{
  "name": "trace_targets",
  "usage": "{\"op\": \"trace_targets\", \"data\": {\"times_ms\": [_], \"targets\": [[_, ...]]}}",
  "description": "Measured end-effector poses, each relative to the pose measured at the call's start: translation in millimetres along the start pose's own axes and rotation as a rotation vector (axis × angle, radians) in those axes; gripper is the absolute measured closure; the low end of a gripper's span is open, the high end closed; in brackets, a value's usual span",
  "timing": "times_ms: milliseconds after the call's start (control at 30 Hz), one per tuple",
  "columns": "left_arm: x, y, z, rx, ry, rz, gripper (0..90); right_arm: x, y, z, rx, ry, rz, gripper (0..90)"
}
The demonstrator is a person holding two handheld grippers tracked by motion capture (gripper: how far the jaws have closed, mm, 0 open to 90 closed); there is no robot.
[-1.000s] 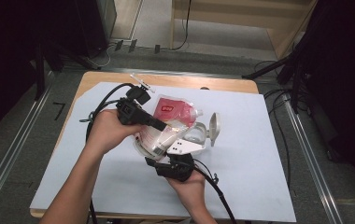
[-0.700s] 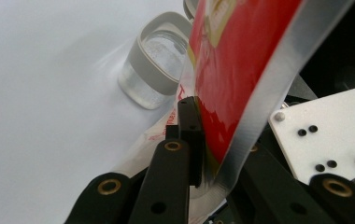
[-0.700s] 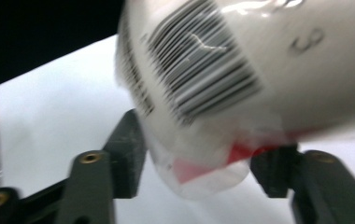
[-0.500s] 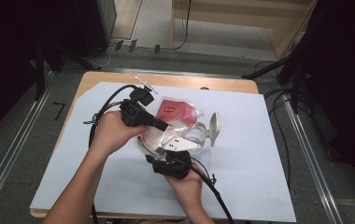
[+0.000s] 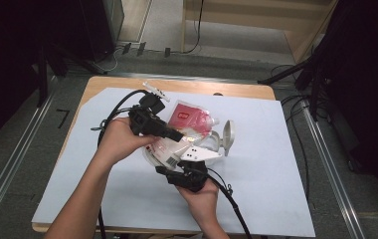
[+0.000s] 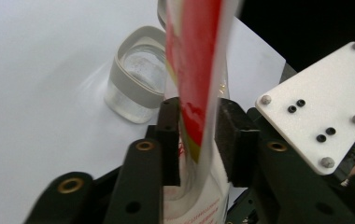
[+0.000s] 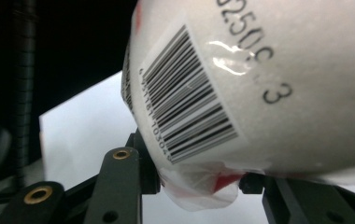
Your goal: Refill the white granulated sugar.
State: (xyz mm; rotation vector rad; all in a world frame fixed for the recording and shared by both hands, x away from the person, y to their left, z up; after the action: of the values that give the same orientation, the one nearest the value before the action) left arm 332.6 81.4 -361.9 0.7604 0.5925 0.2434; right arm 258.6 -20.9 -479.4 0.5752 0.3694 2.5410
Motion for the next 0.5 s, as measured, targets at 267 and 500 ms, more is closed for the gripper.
{"op": "trace_targets", "data": {"times_ms": [267, 500], "targets": [[4.5, -3.6, -2.6, -0.001, -0.077, -0.013, 52.4, 6.9, 0.3, 0.1, -0.015, 0.035, 0.024, 62.2], [7.8, 0.6, -6.9, -0.002, -0.077, -0.084, 47.8, 6.6, 2.9, 0.5, -0.019, 0.034, 0.043, 63.1]]}}
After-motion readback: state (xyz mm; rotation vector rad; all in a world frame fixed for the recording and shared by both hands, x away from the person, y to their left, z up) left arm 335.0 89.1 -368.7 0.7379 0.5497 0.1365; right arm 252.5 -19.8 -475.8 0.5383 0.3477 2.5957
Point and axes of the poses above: each handheld gripper's, and its own axes: y roughly backward along the jaws, z roughly out of its top, x roughly to its left, the point moved 4 cm from there along -y, roughly forward along the jaws, and after that the axes turned 2 degrees about -z, right-handed, at the moved point
